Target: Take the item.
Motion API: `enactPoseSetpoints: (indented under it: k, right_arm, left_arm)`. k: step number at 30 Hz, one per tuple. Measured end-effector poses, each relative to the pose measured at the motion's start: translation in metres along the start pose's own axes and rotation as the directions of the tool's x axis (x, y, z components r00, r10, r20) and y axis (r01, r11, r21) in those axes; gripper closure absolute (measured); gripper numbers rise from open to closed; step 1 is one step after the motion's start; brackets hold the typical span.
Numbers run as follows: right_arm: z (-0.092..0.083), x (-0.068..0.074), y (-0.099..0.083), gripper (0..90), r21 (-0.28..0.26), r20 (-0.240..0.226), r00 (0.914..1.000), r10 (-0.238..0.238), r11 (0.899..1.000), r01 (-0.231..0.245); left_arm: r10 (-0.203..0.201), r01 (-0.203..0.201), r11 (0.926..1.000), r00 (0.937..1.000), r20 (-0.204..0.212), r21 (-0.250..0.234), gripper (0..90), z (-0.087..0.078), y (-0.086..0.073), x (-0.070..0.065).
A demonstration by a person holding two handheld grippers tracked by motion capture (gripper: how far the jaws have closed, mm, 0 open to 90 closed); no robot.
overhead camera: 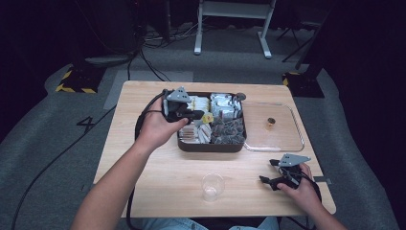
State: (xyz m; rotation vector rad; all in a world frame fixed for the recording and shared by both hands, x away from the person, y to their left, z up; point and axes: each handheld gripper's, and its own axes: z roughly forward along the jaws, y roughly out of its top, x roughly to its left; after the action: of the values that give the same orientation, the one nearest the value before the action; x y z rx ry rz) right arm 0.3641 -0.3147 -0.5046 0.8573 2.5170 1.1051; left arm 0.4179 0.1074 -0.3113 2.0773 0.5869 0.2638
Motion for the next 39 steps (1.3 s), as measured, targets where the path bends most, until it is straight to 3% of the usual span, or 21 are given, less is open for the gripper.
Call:
enactPoseSetpoints:
  k: [8,17,28,31,39]
  right_arm:
    - [0.0,0.0,0.0,15.2,0.0,0.0,1.0,0.0,1.0,0.0]
    - [0.0,0.0,0.0,15.2,0.0,0.0,1.0,-0.001,1.0,0.001]
    - [0.0,0.0,0.0,15.1,0.0,-0.001,1.0,0.0,1.0,0.0]
    - [0.0,0.0,0.0,15.1,0.0,-0.001,1.0,0.0,1.0,0.0]
    - [0.0,0.0,0.0,15.2,0.0,-0.001,1.0,0.0,1.0,0.0]
  left_arm:
    - [0.019,-0.018,0.9989,0.9991,0.038,-0.044,90.0,-0.012,-0.012,-0.028]
    - [0.079,-0.072,0.994,0.9928,0.089,-0.083,90.0,-0.014,-0.028,-0.063]
    - [0.103,-0.09,0.9922,0.9818,0.16,-0.086,90.0,-0.008,-0.049,-0.089]
    - [0.108,-0.097,0.9929,0.9783,0.177,-0.069,90.0,0.001,-0.059,-0.099]
    - [0.124,-0.117,0.992,0.9726,0.196,-0.046,90.0,0.013,-0.07,-0.11]
